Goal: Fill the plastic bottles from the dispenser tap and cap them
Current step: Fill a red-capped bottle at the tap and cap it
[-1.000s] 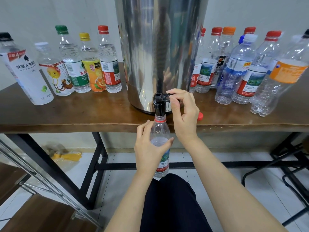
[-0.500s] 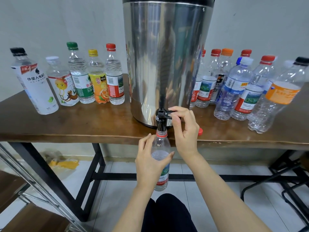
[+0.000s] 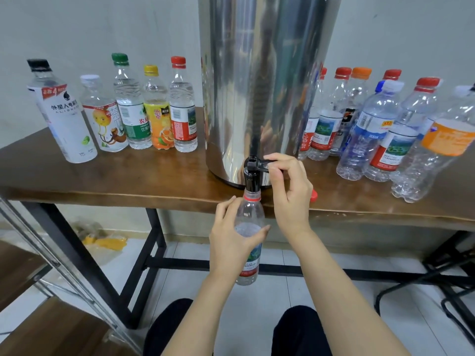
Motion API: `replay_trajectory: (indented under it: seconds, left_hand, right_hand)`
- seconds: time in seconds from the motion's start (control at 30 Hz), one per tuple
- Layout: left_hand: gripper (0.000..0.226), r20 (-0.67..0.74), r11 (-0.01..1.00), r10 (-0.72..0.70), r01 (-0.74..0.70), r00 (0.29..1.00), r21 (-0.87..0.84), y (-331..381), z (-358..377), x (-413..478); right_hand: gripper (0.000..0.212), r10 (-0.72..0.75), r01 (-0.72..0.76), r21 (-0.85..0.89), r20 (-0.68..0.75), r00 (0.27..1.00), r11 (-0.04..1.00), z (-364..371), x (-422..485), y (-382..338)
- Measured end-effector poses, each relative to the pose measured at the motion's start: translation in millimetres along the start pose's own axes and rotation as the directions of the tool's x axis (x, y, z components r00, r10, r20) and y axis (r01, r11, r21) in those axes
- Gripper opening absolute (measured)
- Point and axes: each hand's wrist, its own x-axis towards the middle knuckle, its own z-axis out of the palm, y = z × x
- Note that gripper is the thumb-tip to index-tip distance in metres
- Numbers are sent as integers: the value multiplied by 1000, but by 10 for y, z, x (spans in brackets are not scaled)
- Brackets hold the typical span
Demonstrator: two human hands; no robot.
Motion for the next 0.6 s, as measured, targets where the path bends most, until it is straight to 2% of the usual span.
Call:
replay_trajectory:
  seconds: [0.6]
  left_hand:
    - [79, -2, 999, -23, 23, 1000, 26, 40, -1, -13]
  right_hand:
    - [22, 34, -34, 29, 10, 999, 999, -8, -16, -8]
